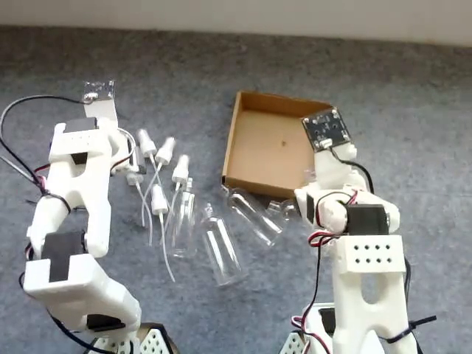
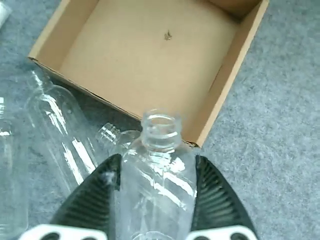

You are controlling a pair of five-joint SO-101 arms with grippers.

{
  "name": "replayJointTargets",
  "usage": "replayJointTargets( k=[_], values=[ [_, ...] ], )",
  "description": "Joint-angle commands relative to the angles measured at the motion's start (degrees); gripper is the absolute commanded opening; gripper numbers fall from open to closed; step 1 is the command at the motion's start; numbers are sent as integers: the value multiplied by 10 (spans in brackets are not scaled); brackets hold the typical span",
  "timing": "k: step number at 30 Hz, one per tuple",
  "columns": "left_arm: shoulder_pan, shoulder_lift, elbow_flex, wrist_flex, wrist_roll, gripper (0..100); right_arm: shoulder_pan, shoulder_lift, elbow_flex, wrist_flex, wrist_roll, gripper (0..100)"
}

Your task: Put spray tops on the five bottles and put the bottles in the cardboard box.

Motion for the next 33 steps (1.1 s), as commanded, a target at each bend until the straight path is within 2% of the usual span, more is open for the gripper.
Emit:
replayJointTargets(
  k=[1, 5, 10, 19, 27, 31, 33],
  values=[
    [7, 0, -22, -38, 29, 213, -7, -17, 5, -8, -4, 4],
    [7, 1, -8, -57, 32, 211, -7, -17, 20, -10, -4, 4],
    [10, 1, 23, -108, 33, 160, -7, -17, 20, -10, -4, 4],
    [19, 15, 45, -136, 56, 159, -7, -17, 20, -7, -4, 4],
    [32, 69, 26, -134, 56, 150, -7, -17, 20, -7, -2, 4],
    [29, 68, 22, -118, 59, 67, -8, -17, 20, -7, 0, 4],
    [21, 68, 15, -115, 59, 59, -8, -17, 18, -7, 0, 4]
  ],
)
